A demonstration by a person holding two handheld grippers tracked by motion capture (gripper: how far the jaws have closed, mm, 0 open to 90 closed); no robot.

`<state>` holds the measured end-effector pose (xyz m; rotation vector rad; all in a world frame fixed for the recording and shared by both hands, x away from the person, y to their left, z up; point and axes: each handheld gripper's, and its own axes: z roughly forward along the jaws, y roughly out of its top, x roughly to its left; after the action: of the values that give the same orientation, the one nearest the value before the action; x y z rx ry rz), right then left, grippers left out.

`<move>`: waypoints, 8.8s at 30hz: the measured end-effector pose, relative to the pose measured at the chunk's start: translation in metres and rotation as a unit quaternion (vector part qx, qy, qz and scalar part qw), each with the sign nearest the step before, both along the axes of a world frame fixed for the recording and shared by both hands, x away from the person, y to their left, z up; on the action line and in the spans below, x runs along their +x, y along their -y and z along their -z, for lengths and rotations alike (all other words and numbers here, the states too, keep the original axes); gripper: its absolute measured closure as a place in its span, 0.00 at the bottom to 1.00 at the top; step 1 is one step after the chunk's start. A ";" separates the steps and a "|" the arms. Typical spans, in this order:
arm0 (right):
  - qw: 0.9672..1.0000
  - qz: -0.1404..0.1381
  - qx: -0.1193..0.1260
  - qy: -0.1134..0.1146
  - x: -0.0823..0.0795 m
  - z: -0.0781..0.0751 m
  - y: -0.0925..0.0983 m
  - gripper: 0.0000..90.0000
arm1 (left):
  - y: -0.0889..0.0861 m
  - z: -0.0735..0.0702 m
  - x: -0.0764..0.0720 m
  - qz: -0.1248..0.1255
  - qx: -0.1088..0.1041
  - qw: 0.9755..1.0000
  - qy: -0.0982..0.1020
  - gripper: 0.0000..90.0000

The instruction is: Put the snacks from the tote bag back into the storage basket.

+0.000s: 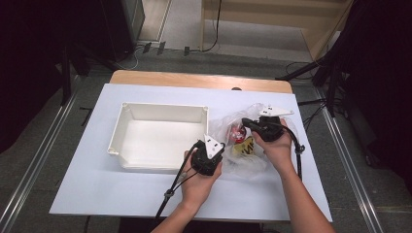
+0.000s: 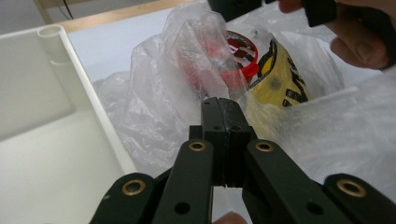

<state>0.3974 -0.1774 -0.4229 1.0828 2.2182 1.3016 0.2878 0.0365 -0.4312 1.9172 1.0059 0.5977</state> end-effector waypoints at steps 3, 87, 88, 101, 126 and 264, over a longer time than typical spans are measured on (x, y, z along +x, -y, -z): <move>1.000 -0.013 -0.007 0.005 0.005 -0.005 -0.009 1.00 | 0.001 0.000 -0.004 0.003 0.002 1.000 0.003 1.00; 0.991 -0.087 -0.051 -0.086 0.050 -0.001 -0.041 1.00 | 0.022 0.040 -0.009 -0.024 0.055 0.998 -0.018 1.00; 0.991 -0.087 -0.054 -0.090 0.052 -0.001 -0.042 1.00 | 0.022 0.040 -0.009 -0.023 0.056 0.998 -0.018 1.00; 0.989 -0.026 -0.016 -0.147 0.070 0.024 -0.016 0.95 | 0.021 0.045 -0.010 -0.017 0.064 0.997 -0.031 1.00; 0.994 -0.078 0.071 -0.034 0.018 -0.019 0.015 0.37 | 0.016 0.004 -0.004 -0.061 -0.019 0.998 0.016 0.67; 0.999 0.009 -0.038 -0.038 0.030 0.008 0.009 1.00 | 0.024 0.044 -0.011 -0.028 0.061 0.998 -0.003 1.00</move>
<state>0.4270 -0.1865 -0.4310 1.1382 2.2887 1.1766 0.2769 0.0129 -0.4749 2.0034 1.0513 0.7004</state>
